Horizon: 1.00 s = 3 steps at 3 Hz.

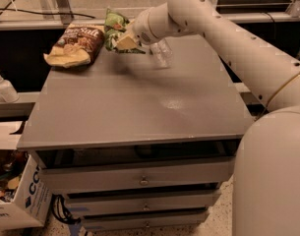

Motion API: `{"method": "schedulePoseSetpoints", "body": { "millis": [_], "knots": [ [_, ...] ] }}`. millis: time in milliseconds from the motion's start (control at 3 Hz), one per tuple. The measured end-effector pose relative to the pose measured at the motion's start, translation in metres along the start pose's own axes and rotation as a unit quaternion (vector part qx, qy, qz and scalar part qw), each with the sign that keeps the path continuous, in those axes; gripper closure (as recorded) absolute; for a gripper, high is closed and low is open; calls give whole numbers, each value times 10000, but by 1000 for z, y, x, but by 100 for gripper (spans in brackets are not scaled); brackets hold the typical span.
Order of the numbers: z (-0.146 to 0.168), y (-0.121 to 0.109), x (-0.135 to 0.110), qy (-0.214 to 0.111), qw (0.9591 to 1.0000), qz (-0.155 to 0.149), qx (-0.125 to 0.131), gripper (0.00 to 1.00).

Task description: Pick green jalapeno chip bag

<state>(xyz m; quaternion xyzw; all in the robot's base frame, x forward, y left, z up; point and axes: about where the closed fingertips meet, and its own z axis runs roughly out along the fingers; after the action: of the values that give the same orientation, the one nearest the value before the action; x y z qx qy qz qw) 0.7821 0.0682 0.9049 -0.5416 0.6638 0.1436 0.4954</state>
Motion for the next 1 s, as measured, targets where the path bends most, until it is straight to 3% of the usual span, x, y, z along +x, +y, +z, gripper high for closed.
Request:
{"method": "schedulePoseSetpoints", "body": {
  "millis": [333, 1000],
  "knots": [
    [-28, -2, -35, -18, 9998, -138, -161, 100],
    [-36, 5, -35, 99, 9997, -114, -216, 100]
  ]
}}
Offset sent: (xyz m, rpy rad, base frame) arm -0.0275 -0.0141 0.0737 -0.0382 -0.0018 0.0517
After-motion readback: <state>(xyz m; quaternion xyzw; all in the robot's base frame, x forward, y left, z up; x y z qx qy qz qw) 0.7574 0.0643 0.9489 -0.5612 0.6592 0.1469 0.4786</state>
